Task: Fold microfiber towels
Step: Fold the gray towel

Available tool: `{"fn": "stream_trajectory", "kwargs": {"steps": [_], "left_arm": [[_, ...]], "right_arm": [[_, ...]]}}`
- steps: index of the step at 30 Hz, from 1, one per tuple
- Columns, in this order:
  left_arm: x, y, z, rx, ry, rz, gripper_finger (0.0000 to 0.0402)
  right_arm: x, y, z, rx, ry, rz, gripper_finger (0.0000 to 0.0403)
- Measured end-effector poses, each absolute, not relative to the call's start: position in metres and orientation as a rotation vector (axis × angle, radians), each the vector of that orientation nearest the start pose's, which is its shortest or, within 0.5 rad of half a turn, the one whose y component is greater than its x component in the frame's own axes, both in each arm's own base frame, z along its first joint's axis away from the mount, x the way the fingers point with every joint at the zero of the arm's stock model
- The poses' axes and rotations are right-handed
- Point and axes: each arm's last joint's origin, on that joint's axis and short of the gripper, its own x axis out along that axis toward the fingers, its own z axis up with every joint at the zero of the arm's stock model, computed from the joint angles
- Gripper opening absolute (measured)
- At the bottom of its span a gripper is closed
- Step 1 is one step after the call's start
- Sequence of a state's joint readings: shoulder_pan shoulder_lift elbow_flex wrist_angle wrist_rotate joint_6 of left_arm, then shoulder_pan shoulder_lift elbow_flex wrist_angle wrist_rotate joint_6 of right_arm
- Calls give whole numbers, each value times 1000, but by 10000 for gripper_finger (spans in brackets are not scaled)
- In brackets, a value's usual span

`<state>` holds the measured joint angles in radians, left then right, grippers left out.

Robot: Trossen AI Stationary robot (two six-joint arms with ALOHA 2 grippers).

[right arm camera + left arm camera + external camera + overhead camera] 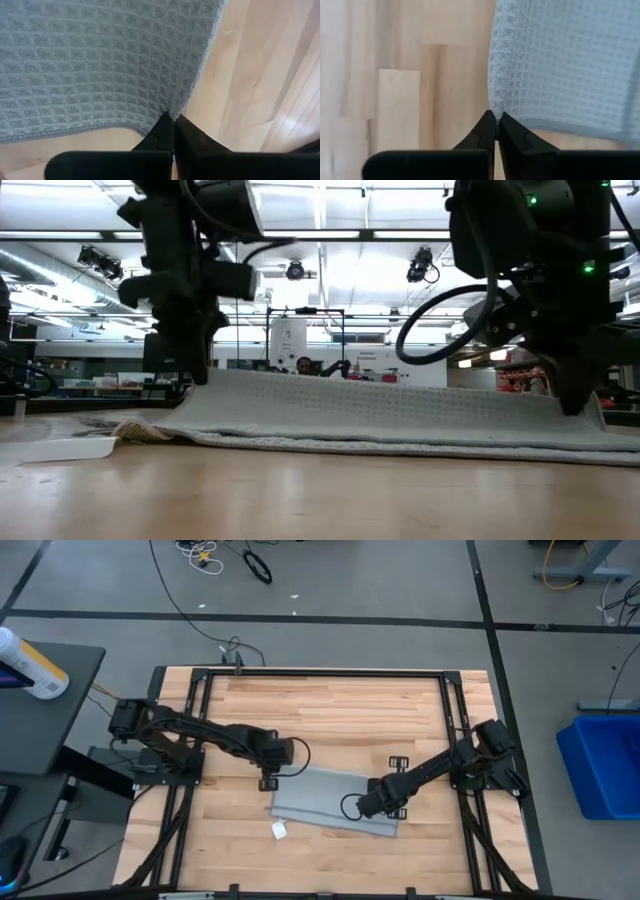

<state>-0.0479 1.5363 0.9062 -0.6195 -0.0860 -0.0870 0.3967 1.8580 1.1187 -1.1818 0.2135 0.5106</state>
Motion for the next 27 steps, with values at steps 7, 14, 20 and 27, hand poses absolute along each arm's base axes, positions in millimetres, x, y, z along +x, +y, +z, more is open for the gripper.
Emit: {"fn": "stream_trajectory", "kwargs": {"steps": [7, 14, 20, 27], "left_arm": [[265, -10, 195, -8, 1217, 95, 8], [261, -13, 196, -4, 1245, 95, 8], [258, -18, 195, 9, 1269, 80, 8], [257, -26, 194, 11, 1283, 37, 8]], "right_arm": [[265, 105, 151, -221, 1778, -350, 0], [279, 112, 179, -237, 1783, -244, 0], [292, 121, 197, -170, 1761, -68, 0], [292, 123, 197, -129, 1776, 2, 0]]}}
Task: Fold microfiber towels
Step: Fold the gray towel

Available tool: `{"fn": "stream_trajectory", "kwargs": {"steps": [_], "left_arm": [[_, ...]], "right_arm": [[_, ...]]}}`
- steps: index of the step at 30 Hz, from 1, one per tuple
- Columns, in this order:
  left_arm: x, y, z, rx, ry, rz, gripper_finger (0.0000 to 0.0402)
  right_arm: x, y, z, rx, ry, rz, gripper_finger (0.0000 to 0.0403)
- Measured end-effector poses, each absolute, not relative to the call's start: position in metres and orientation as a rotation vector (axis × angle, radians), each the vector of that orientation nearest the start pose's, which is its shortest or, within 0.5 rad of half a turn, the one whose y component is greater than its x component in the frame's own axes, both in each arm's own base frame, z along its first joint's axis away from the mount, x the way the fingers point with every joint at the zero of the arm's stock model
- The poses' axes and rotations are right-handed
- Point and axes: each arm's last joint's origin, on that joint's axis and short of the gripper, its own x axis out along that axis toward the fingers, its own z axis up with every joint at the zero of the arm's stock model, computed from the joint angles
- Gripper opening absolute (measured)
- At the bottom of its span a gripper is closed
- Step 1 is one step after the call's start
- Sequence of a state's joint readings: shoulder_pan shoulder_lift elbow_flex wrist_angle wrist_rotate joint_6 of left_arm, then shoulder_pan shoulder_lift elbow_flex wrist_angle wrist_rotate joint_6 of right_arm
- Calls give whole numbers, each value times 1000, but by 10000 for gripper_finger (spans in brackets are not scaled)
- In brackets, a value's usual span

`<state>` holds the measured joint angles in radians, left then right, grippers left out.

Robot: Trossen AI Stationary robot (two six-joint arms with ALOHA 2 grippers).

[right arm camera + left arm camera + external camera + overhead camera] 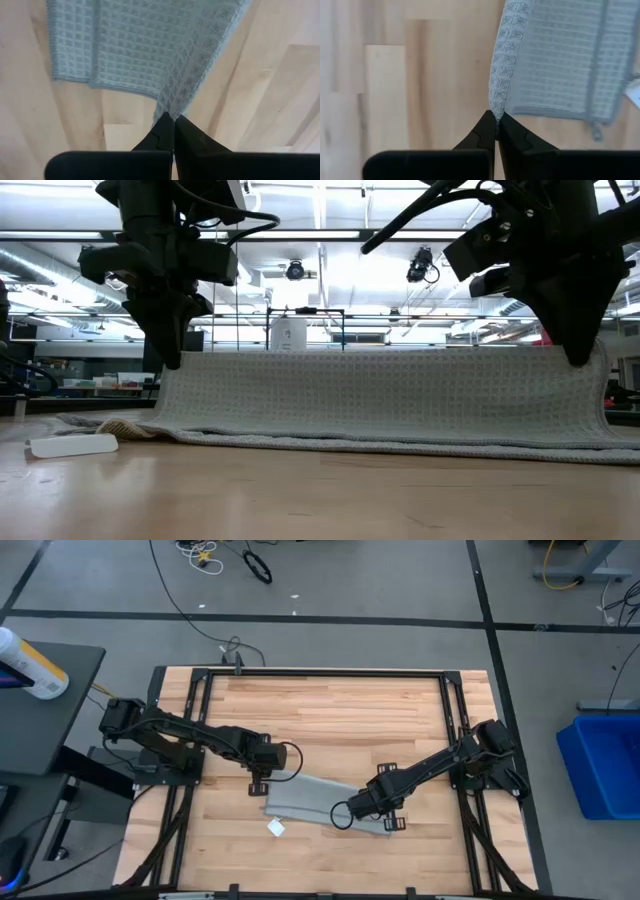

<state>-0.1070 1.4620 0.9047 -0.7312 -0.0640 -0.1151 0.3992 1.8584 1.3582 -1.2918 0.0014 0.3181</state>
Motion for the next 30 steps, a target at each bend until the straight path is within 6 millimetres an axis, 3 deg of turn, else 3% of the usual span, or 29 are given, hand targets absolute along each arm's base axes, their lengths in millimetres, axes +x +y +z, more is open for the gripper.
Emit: {"fn": "stream_trajectory", "kwargs": {"steps": [13, 23, 30], "left_arm": [[254, -36, 194, -60, 1313, -83, 7], [244, -39, 170, -165, 1327, -175, 7], [242, -41, 166, -211, 1324, -238, 7]], "right_arm": [[295, 128, 197, -67, 1765, 113, 0], [300, 131, 196, -43, 1722, 192, 0], [304, 135, 196, -1, 1686, 290, 0]]}}
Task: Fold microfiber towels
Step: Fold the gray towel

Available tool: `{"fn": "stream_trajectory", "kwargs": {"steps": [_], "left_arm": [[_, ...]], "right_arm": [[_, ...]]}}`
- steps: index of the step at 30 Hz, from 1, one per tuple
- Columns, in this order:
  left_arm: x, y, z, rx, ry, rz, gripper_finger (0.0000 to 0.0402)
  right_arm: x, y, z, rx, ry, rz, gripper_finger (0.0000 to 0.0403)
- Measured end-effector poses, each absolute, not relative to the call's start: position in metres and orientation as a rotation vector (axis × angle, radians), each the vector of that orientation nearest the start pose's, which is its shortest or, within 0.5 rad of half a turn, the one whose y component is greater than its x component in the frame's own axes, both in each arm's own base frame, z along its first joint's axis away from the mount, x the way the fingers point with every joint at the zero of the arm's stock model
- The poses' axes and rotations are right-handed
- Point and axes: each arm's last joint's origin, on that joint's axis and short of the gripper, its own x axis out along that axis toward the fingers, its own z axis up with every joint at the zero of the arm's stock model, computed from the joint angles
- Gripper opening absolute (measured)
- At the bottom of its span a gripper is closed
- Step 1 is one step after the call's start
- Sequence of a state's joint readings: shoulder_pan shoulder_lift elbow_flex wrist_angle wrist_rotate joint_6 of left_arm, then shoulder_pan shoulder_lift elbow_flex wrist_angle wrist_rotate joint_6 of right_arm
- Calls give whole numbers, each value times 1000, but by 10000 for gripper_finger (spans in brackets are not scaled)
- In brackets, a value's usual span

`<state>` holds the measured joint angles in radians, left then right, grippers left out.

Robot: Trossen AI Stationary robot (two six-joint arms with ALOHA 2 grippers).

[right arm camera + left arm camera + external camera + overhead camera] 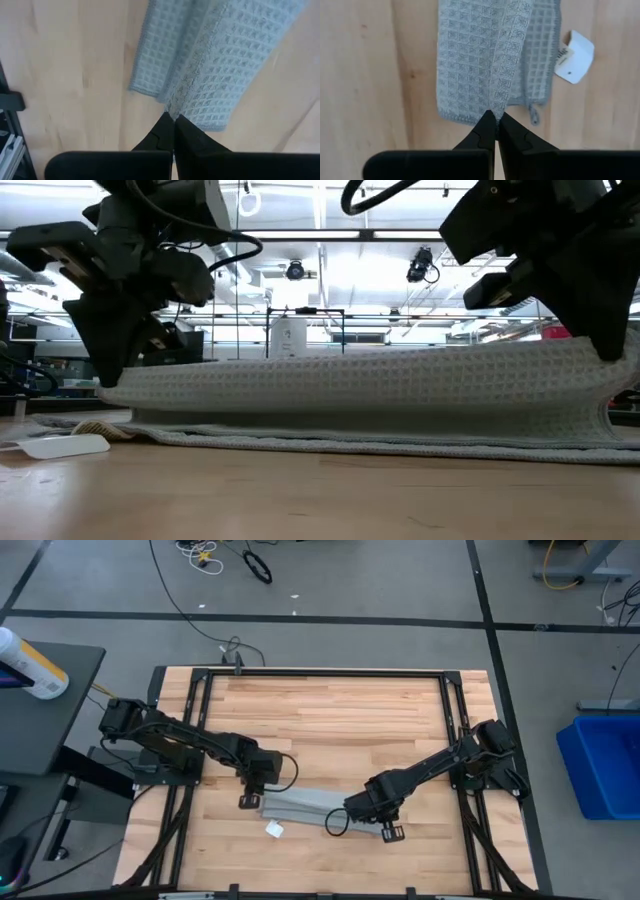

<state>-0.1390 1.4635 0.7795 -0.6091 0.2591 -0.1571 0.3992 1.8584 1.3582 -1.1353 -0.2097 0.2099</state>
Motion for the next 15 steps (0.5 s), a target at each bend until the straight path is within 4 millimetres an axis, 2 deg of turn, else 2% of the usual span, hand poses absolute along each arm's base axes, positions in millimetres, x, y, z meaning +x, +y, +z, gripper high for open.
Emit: {"fn": "stream_trajectory", "kwargs": {"steps": [9, 15], "left_arm": [[245, -44, 167, -241, 1294, -299, 7], [245, -46, 167, -241, 1293, -321, 7]], "right_arm": [[305, 136, 195, 15, 1667, 323, 0], [298, 134, 178, 35, 1694, 340, 0]]}}
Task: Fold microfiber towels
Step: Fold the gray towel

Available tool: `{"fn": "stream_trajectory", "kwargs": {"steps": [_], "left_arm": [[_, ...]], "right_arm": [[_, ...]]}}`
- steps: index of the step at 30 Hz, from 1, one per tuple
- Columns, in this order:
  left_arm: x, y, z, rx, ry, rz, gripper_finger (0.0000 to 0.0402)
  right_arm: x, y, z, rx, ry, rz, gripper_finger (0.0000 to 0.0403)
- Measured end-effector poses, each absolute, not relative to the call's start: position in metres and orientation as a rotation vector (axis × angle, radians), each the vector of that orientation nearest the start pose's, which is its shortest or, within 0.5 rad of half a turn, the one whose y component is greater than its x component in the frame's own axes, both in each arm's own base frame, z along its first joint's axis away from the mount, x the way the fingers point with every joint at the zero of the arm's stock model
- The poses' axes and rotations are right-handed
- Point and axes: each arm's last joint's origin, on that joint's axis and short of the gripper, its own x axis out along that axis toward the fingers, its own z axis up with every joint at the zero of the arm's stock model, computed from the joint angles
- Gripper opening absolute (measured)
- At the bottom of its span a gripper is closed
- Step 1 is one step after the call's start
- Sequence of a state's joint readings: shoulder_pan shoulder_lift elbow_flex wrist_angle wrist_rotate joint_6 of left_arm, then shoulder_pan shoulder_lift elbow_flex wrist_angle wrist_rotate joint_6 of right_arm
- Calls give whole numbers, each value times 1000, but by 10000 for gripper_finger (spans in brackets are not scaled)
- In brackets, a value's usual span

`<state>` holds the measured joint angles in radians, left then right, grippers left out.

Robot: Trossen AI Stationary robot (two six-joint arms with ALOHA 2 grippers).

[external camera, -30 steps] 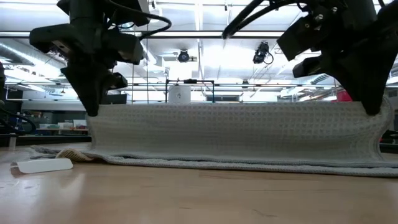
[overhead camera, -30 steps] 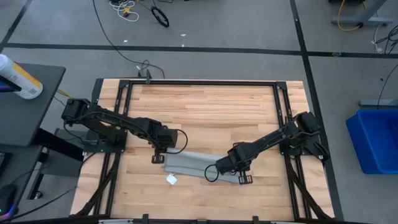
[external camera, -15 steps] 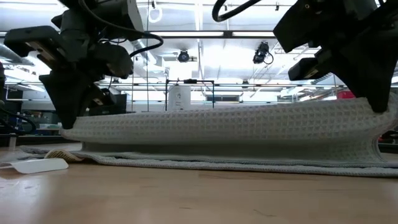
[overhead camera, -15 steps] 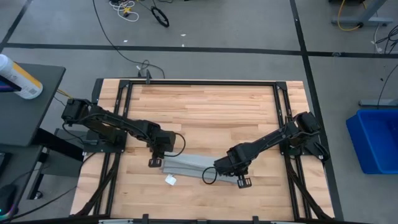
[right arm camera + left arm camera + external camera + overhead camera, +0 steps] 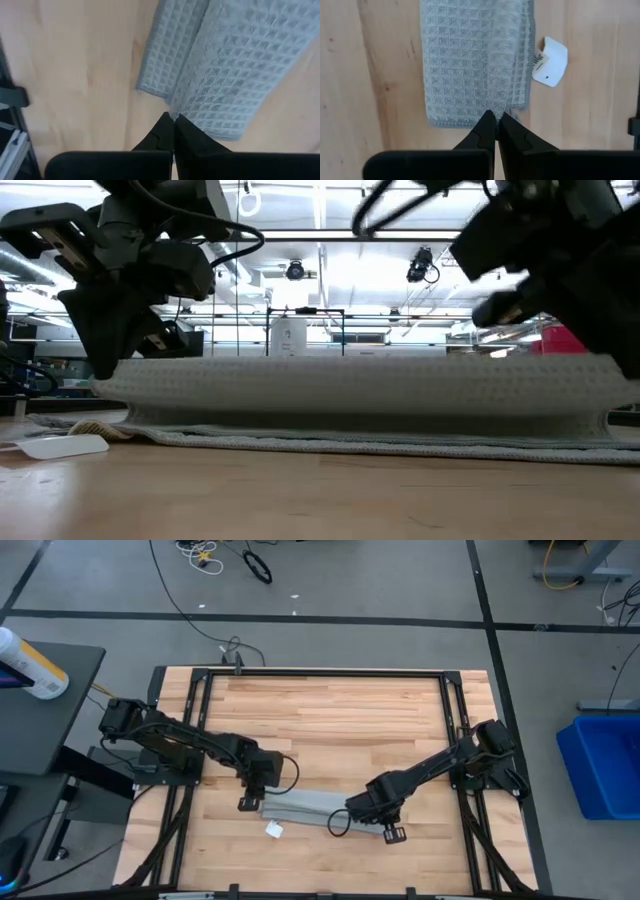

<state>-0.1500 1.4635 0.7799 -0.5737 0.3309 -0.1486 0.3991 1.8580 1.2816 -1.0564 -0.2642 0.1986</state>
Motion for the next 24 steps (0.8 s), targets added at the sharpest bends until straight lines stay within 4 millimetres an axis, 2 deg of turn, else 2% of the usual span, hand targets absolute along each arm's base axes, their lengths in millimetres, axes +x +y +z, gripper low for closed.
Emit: {"fn": "stream_trajectory", "kwargs": {"steps": [5, 9, 14, 24], "left_arm": [[245, -48, 168, -237, 1284, -332, 7], [245, -48, 168, -237, 1287, -332, 7], [245, -48, 164, -248, 1290, -342, 7], [234, -48, 141, -319, 1283, -342, 7]], "right_arm": [[291, 131, 162, 57, 1716, 345, 0], [291, 132, 156, 86, 1696, 375, 0], [291, 133, 156, 95, 1691, 386, 0], [296, 135, 156, 102, 1639, 416, 0]]}}
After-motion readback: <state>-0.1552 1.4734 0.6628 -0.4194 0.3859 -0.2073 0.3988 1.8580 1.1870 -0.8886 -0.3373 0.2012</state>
